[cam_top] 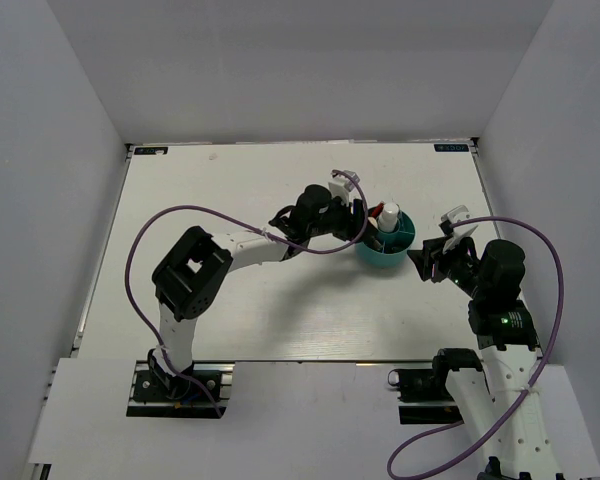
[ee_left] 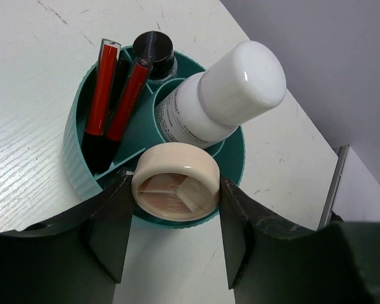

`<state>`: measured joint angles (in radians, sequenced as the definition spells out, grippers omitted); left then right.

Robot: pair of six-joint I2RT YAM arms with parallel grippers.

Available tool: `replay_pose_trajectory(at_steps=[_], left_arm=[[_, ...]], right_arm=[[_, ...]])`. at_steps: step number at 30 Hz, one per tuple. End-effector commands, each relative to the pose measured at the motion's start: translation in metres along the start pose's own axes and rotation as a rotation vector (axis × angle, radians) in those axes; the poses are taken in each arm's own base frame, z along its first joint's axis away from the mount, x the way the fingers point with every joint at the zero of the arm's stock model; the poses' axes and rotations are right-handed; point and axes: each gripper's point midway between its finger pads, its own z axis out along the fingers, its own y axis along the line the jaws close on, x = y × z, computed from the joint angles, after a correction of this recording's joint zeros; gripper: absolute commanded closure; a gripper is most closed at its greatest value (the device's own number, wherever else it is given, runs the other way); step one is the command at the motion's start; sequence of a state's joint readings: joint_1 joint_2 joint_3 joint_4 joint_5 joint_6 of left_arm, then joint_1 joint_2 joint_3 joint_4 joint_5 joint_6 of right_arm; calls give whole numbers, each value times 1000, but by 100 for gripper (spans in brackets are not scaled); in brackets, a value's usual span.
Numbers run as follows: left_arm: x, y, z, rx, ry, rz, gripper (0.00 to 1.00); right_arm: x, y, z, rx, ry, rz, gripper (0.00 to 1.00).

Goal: Organize the makeup

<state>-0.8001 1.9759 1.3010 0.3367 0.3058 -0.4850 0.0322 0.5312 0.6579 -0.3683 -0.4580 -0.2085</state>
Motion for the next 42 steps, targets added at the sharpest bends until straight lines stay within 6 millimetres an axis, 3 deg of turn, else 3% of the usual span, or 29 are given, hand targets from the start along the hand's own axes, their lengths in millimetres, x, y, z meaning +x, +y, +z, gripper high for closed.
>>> replay_pose_trajectory(at_steps=[1, 21, 28, 42], left_arm=[[-17, -8, 3, 4, -33, 39, 68], [6, 2, 8, -47, 28, 54, 65], [5, 4, 7, -62, 24, 53, 52], [2, 3, 7, -64, 20, 57, 43]], right_arm=[[-9, -4, 1, 14, -35, -6, 49], [-10, -4, 1, 16, -39, -2, 48], [-9, -4, 1, 17, -41, -2, 48], [-8, -3, 1, 16, -39, -1, 48]])
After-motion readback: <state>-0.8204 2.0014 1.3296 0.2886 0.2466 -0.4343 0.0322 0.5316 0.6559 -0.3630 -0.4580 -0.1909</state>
